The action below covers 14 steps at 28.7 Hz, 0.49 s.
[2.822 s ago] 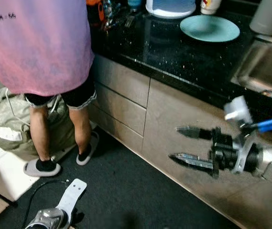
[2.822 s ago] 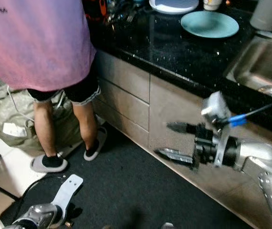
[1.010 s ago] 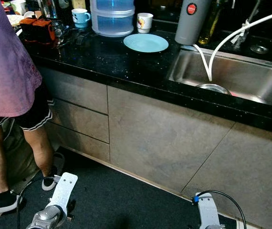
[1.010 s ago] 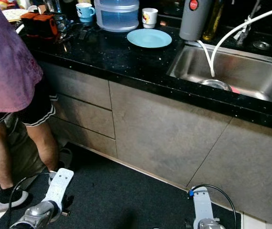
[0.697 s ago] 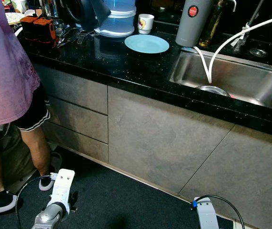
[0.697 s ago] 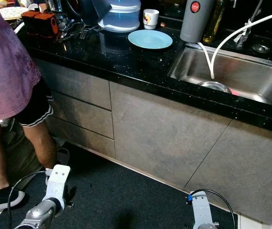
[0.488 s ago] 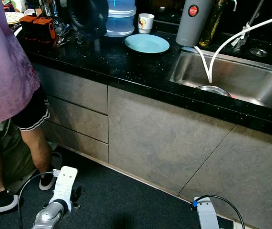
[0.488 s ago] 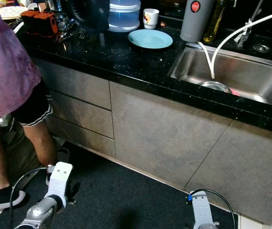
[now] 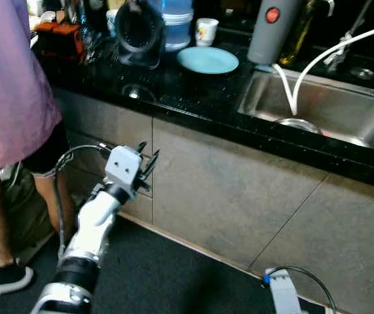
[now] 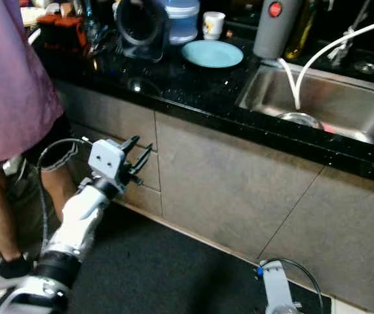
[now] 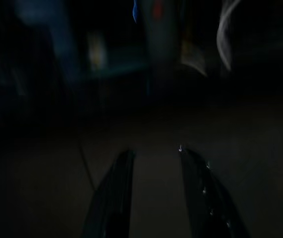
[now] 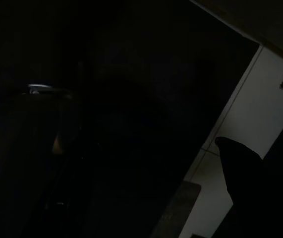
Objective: Kitchen organization
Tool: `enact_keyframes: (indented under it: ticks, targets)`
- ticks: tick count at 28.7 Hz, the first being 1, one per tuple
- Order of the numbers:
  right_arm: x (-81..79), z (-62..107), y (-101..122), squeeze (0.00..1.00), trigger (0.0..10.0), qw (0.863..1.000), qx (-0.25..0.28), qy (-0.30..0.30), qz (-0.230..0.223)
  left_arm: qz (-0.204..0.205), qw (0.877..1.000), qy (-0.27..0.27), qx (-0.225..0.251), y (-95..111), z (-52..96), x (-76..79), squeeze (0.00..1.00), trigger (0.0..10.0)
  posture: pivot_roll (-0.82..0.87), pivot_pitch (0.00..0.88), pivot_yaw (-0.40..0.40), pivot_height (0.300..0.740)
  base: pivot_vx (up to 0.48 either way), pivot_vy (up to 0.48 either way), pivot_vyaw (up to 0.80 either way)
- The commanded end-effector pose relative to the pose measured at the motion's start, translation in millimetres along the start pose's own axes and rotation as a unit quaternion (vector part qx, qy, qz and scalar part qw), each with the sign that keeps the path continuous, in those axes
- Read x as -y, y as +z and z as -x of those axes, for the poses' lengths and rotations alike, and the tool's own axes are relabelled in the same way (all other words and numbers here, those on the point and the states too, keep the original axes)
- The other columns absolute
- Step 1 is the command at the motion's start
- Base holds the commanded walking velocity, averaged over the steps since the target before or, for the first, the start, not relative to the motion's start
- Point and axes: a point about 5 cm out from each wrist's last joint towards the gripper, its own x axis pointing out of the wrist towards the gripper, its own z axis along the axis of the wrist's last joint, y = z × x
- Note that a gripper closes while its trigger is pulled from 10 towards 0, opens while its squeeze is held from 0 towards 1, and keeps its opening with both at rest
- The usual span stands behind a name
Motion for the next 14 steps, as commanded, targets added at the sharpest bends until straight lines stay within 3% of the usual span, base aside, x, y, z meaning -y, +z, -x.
enact_keyframes:
  ticks: [1,5,9,11,13,14]
  targets:
    - [1.7,0.3,-3.0,0.0,10.0,1.0,-0.004,-0.003,-0.008,0.023,0.998,0.037,-0.045,-19.5,13.4,-9.9,0.0,10.0,0.05,0.093,-0.043,0.74,0.0,0.0,0.0]
    - [1.5,0.3,-3.6,0.0,10.0,1.0,-0.005,-0.003,-0.009,0.012,0.998,0.034,-0.048,-14.6,16.3,-17.6,0.0,10.0,0.05,0.097,-0.04,0.74,0.0,0.0,0.0]
    - [2.2,0.3,-3.0,0.0,10.0,1.0,-0.005,-0.003,-0.006,-0.053,0.998,-0.028,-0.018,14.7,1.5,0.5,0.0,10.0,0.06,0.101,-0.036,0.74,0.0,0.0,0.0]
    - [2.2,0.3,-3.0,0.0,10.0,1.0,-0.005,-0.003,-0.006,-0.055,0.998,-0.033,-0.016,16.3,0.4,2.5,0.0,10.0,0.06,0.101,-0.036,0.74,0.0,0.0,0.0]
    - [2.3,0.3,-2.6,0.0,10.0,1.0,-0.004,-0.002,-0.003,-0.182,0.976,-0.111,-0.038,21.4,-11.5,34.7,0.0,10.0,0.06,0.101,-0.035,0.74,0.0,0.0,0.0]
    - [2.3,0.3,-2.6,0.0,10.0,1.0,-0.004,-0.002,-0.003,-0.182,0.976,-0.111,-0.038,21.4,-11.5,34.7,0.0,10.0,0.06,0.101,-0.035,0.74,0.0,0.0,0.0]
